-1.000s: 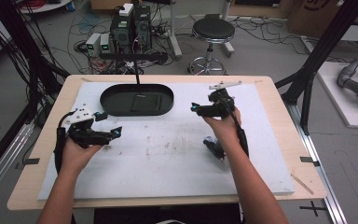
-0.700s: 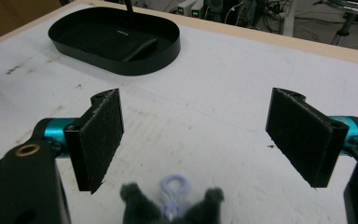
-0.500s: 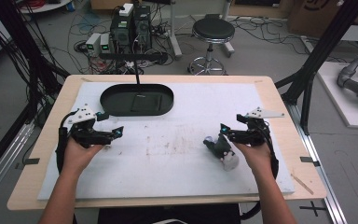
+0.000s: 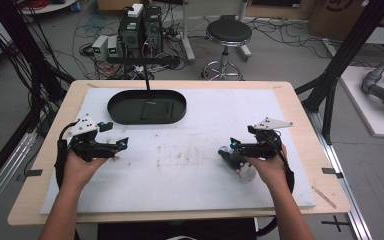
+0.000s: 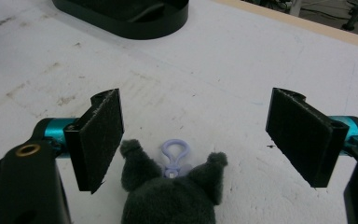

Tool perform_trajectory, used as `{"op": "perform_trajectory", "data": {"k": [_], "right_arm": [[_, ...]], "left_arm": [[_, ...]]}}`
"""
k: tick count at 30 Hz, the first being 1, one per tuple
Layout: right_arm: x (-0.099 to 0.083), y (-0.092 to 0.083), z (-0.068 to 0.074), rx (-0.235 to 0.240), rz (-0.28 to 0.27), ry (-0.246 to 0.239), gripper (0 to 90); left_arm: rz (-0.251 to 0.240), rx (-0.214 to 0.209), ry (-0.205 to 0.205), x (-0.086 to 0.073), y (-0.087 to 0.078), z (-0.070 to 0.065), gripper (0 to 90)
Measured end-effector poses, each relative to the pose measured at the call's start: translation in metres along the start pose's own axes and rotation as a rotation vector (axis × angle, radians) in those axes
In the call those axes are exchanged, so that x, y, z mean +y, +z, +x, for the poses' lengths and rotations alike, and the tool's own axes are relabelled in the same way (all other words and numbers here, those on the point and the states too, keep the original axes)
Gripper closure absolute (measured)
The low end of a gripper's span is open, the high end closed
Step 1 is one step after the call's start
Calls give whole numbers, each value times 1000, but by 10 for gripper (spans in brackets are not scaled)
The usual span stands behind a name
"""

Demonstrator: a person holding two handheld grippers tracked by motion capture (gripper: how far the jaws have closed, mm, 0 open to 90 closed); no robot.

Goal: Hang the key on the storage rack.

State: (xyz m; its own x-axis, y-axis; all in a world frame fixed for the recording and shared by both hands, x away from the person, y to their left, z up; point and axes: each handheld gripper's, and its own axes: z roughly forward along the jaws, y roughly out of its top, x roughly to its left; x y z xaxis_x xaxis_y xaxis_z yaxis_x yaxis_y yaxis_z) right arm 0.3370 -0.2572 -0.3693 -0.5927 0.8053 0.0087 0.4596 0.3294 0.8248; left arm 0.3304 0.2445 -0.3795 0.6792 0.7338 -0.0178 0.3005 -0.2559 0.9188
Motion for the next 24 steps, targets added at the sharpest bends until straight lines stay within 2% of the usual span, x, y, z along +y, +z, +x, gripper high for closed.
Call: {"op": "perform_trajectory", "data": {"k": [3, 12, 15, 24], "right_arm": [[-1, 0, 2, -3, 10, -10, 196], [-18, 11, 8, -21, 114, -20, 197], [-25, 18, 14, -24, 162, -45, 197], [-42, 33, 20, -42, 306, -47, 199]], "left_arm": [[2, -1, 6, 0, 1, -1, 167], [3, -8, 8, 2, 4, -2, 167], [2, -8, 9, 2, 4, -2, 167], [5, -8, 11, 2, 5, -1, 167]]}}
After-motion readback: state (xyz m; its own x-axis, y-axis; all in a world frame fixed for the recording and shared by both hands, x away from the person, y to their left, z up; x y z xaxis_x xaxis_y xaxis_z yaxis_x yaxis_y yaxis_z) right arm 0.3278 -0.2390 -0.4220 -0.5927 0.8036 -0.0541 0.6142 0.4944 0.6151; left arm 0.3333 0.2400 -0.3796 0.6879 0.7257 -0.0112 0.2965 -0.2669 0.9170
